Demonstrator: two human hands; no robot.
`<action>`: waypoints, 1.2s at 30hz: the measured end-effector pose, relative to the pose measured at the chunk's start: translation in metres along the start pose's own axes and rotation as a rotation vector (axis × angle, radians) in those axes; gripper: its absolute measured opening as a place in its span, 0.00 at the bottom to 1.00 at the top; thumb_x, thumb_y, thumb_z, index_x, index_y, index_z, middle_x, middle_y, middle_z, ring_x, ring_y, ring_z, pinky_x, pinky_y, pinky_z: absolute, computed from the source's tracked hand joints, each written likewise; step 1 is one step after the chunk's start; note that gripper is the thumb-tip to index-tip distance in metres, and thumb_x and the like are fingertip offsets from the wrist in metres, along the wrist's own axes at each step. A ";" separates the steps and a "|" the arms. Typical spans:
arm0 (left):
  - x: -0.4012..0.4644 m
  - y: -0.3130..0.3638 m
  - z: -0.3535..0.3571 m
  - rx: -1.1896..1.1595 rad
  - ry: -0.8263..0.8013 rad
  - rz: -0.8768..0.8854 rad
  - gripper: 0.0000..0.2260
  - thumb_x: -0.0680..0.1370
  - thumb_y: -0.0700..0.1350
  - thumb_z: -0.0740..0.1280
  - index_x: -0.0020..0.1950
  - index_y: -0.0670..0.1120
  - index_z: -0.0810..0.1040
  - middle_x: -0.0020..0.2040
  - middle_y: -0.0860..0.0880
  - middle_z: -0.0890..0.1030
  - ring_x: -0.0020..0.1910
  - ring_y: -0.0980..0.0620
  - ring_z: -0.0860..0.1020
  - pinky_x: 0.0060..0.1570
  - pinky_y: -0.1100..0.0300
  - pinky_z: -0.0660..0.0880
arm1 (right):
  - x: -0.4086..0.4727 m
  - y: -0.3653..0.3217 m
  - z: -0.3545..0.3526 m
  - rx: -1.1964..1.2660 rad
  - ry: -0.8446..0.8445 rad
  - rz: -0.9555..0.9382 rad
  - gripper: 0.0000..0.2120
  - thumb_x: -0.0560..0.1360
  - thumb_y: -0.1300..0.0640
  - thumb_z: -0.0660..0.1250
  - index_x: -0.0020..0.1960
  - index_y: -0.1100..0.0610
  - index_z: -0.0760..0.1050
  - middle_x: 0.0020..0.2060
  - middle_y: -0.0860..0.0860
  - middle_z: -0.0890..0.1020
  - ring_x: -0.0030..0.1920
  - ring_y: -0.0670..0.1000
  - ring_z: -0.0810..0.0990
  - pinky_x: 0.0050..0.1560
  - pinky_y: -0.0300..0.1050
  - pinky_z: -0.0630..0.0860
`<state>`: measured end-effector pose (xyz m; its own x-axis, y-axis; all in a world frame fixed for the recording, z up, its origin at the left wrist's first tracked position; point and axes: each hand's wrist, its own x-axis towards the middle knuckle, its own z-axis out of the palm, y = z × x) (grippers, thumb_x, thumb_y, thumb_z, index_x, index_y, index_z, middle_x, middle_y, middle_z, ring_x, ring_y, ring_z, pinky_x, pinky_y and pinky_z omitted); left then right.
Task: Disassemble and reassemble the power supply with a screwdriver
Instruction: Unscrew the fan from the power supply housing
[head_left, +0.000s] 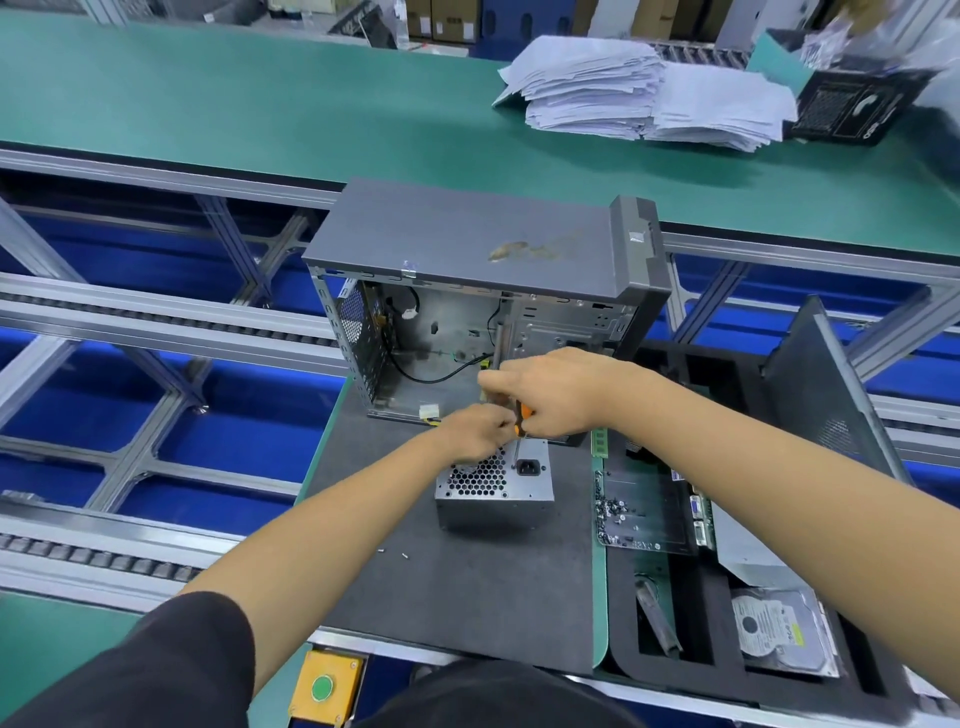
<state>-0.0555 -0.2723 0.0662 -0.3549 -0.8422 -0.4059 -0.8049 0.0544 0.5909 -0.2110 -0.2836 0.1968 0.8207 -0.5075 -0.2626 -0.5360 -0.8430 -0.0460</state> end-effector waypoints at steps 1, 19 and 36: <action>0.002 0.002 0.002 -0.026 -0.039 0.008 0.14 0.85 0.50 0.58 0.50 0.41 0.75 0.44 0.47 0.73 0.41 0.49 0.69 0.41 0.53 0.67 | 0.000 -0.001 0.000 0.044 -0.004 0.012 0.12 0.72 0.54 0.65 0.52 0.46 0.64 0.46 0.46 0.72 0.35 0.50 0.74 0.31 0.47 0.65; 0.019 -0.010 0.015 -0.201 -0.085 0.022 0.21 0.82 0.59 0.64 0.48 0.40 0.75 0.35 0.48 0.67 0.29 0.55 0.66 0.26 0.63 0.62 | 0.000 0.000 0.004 0.192 0.029 -0.050 0.11 0.71 0.62 0.63 0.51 0.50 0.69 0.47 0.47 0.71 0.44 0.52 0.75 0.38 0.53 0.74; 0.021 -0.013 0.016 -0.182 -0.095 0.055 0.16 0.82 0.60 0.63 0.50 0.47 0.72 0.49 0.48 0.69 0.47 0.50 0.66 0.47 0.54 0.65 | 0.009 0.003 0.000 0.002 -0.045 0.050 0.13 0.75 0.56 0.62 0.59 0.53 0.70 0.44 0.52 0.76 0.41 0.56 0.77 0.32 0.47 0.65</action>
<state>-0.0599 -0.2819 0.0394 -0.4457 -0.7860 -0.4285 -0.6872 -0.0063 0.7264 -0.2053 -0.2906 0.1942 0.7831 -0.5405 -0.3075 -0.5765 -0.8164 -0.0332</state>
